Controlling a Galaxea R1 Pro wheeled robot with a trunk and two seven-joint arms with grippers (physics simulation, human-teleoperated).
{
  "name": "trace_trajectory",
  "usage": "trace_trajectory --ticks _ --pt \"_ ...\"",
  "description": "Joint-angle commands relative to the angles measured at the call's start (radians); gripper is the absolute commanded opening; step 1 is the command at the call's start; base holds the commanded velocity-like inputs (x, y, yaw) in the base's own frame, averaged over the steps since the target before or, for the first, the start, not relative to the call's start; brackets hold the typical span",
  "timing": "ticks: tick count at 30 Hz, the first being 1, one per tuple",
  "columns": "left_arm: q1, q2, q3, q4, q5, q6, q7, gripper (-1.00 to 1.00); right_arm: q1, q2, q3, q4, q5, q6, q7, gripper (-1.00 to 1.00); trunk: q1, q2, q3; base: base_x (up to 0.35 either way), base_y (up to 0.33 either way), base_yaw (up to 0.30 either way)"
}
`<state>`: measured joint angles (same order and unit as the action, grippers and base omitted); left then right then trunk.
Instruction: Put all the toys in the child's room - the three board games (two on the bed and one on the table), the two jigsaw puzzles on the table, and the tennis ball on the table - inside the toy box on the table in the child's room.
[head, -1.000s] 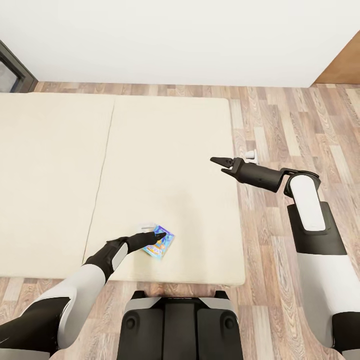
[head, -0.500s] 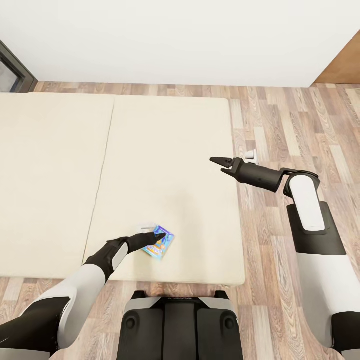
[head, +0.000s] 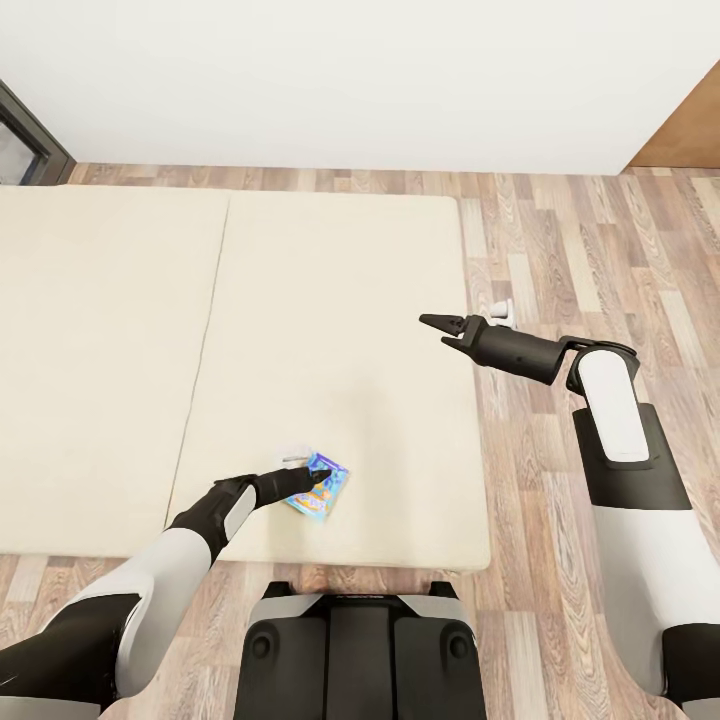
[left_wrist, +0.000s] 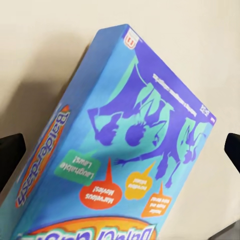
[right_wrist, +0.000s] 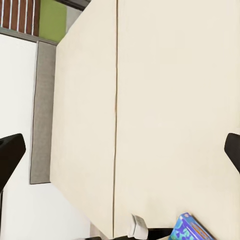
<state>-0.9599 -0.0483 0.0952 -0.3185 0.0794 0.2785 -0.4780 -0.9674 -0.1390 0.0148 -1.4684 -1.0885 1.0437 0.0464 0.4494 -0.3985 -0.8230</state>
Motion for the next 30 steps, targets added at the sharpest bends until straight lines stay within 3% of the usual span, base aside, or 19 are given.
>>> trace_trajectory --ticks 1,17,20,30 --pt "0.000 -0.001 0.007 -0.001 0.006 0.011 -0.003 1.00 -0.001 -0.001 0.001 0.000 0.005 0.002 0.005 1.00 0.001 -0.002 -0.001 0.000 0.000 0.000" --pt "0.000 -0.001 0.006 -0.001 0.009 0.022 -0.002 1.00 -0.001 -0.001 0.001 0.000 0.007 0.002 0.003 1.00 0.001 -0.002 -0.001 -0.060 0.000 0.000" --pt "0.000 -0.001 0.006 -0.001 0.009 0.055 -0.003 1.00 -0.001 0.000 0.001 0.000 0.006 0.002 -0.019 1.00 0.001 -0.002 -0.001 -0.028 0.000 0.000" --pt "0.000 -0.001 0.006 -0.001 0.009 0.065 -0.002 1.00 -0.001 0.001 0.001 0.000 0.003 0.002 -0.050 1.00 0.001 -0.002 -0.001 -0.004 -0.013 0.000"
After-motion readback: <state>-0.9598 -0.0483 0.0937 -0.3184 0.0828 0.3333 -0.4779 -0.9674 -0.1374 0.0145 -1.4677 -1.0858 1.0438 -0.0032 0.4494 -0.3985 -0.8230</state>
